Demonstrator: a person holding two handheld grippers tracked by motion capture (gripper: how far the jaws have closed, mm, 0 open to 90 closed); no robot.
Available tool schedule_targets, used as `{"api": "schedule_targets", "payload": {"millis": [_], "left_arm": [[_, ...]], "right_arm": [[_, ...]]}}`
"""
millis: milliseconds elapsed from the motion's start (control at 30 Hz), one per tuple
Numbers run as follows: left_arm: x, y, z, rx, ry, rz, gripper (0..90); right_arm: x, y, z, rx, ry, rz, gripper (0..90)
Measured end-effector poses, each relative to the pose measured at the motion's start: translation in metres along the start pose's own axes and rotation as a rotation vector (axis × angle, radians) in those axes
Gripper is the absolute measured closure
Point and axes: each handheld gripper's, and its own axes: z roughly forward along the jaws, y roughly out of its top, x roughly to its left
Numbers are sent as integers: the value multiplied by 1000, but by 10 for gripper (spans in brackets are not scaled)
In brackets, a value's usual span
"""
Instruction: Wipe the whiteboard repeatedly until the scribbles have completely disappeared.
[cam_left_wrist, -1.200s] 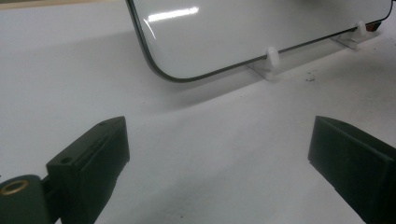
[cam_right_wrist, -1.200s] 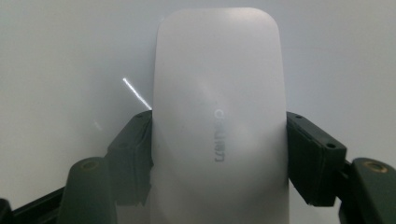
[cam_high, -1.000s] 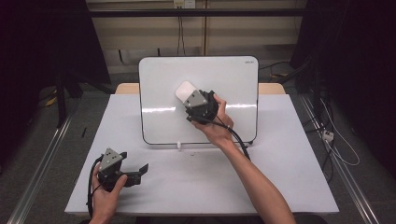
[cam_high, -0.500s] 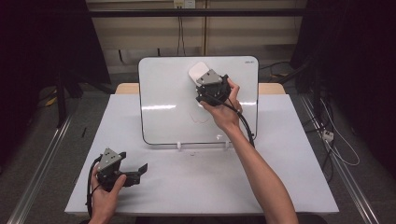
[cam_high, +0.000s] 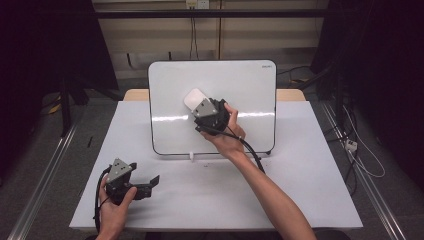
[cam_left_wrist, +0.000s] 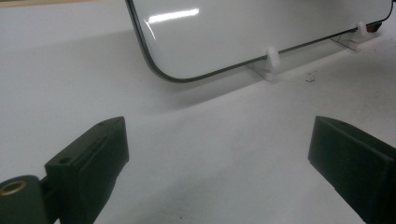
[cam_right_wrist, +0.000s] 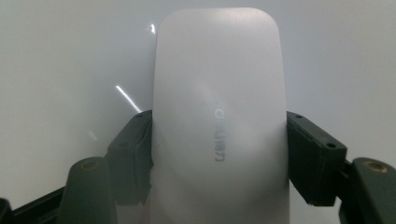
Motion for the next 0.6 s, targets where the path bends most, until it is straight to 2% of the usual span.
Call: {"api": "schedule_targets", "payload": {"millis": [200,267,433,600], "left_arm": [[0,0,0,-1,-1,2,50],[0,0,0,-1,-2,-2,50],[1,-1,-1,-3,-3,-3,50],[1,-1,-2,-4,0,-3,50]], "right_arm": [[38,-7,-2,0,55,-67,315],[46,-8,-3,3,55,-89,315],[38,-7,-3,8,74,-83,315],[12,-6,-4,13,31,-32,315]]}}
